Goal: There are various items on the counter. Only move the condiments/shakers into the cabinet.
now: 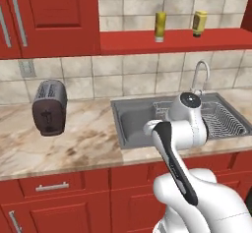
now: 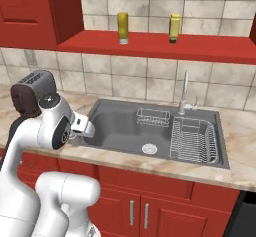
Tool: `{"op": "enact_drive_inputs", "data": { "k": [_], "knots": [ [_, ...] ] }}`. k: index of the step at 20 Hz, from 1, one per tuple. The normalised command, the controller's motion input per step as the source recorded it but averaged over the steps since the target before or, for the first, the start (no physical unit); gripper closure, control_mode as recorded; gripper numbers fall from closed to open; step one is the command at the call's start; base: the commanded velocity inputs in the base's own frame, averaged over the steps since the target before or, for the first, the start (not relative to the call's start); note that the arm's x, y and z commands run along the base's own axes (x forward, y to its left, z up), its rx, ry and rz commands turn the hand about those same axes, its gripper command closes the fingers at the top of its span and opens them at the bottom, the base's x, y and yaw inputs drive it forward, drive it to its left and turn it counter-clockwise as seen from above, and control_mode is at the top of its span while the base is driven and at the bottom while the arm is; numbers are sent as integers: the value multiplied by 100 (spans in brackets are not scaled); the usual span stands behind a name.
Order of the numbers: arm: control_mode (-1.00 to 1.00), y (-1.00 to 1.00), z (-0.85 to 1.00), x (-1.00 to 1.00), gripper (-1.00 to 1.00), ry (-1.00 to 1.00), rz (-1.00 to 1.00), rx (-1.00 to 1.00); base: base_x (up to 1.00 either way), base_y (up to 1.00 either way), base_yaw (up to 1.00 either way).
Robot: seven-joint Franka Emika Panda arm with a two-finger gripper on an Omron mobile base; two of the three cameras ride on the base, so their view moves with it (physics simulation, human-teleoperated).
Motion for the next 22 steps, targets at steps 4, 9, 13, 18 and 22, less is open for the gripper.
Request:
{"op": "enact_drive_inputs", "data": {
  "k": [4,9,13,18,22],
  "knots": [
    [100,0,0,0,100,0,0,0,53,-42,0],
    [100,0,0,0,100,0,0,0,83,5,-1],
    [100,0,0,0,100,0,0,0,33,81,-7],
    [100,0,0,0,100,0,0,0,16,84,-7],
    [100,0,0,0,100,0,0,0,19,10,-5]
  ]
}}
